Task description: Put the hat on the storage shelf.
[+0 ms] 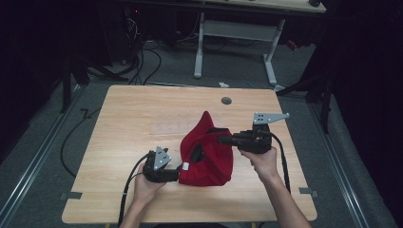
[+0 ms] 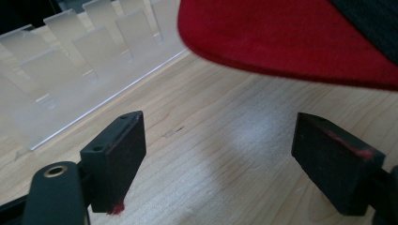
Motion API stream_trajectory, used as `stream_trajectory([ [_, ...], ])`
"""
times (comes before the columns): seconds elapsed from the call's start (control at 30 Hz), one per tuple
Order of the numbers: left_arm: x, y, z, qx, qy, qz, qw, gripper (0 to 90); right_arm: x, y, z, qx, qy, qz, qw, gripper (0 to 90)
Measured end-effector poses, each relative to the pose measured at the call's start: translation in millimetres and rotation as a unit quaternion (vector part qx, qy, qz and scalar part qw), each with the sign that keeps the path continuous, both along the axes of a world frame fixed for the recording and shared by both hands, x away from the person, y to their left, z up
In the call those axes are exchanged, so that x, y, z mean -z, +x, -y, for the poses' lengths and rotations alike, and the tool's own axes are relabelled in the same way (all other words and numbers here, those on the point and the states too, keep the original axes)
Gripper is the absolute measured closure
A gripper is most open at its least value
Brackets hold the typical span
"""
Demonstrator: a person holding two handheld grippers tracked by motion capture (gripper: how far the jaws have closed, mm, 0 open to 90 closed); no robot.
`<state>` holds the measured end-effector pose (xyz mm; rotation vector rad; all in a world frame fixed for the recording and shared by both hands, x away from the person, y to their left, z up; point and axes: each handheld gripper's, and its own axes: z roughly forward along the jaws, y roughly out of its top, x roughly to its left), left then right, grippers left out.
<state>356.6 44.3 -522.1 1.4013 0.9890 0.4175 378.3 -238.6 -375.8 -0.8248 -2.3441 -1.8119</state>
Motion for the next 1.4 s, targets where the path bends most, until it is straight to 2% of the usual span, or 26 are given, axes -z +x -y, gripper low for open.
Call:
stream_trajectory([
  [0.13, -4.3, -4.5, 2.5, 0.009, -0.012, 0.013, 0.9998, 17.1, 2.7, 1.5, -4.3, -0.011, 0.002, -0.009, 0.9999, 85.1],
  [0.27, -6.1, -8.6, 5.2, 0.015, 0.002, 0.022, 0.9996, 16.7, 8.8, 4.3, -4.2, -0.011, 0.005, -0.019, 0.9997, 85.0],
  [0.4, -10.7, -14.3, 6.1, 0.024, -0.001, 0.034, 0.9991, 16.9, 11.3, 6.3, -0.4, -0.008, 0.003, -0.026, 0.9996, 85.0],
  [0.57, -22.0, -22.5, 1.1, 0.037, -0.037, 0.044, 0.9976, 17.8, 10.8, 5.9, 4.6, 0.002, -0.001, -0.021, 0.9998, 85.0],
  [0.7, -33.1, -27.2, -5.6, 0.046, -0.077, 0.051, 0.9947, 19.2, 14.0, 7.2, 9.0, 0.014, -0.010, -0.027, 0.9995, 84.9],
  [0.73, -35.3, -27.7, -6.4, 0.043, -0.080, 0.056, 0.9943, 19.5, 15.5, 8.1, 9.6, 0.015, -0.011, -0.029, 0.9994, 84.9],
  [0.8, -39.6, -28.4, -8.6, 0.054, -0.092, 0.051, 0.9929, 20.7, 18.6, 9.3, 8.8, 0.014, -0.016, -0.035, 0.9992, 84.9],
  [0.9, -39.2, -28.5, -7.8, 0.049, -0.077, 0.056, 0.9942, 21.1, 20.7, 9.6, 7.1, 0.015, -0.023, -0.038, 0.9989, 84.8],
  [1.13, -37.8, -31.4, -5.4, 0.047, -0.060, 0.060, 0.9953, 23.4, 24.6, 11.9, 4.4, 0.011, -0.034, -0.051, 0.9980, 84.7],
  [1.17, -36.8, -31.7, -3.9, 0.048, -0.047, 0.061, 0.9958, 24.1, 25.1, 12.1, 3.2, 0.009, -0.036, -0.056, 0.9977, 84.7],
  [1.33, -34.4, -33.3, 1.6, 0.052, -0.029, 0.069, 0.9958, 28.8, 27.8, 12.0, -5.5, -0.006, -0.039, -0.066, 0.9971, 84.7],
  [1.4, -33.1, -34.5, 2.1, 0.050, -0.018, 0.074, 0.9958, 33.3, 29.2, 12.5, -8.6, -0.006, -0.042, -0.066, 0.9970, 84.6],
])
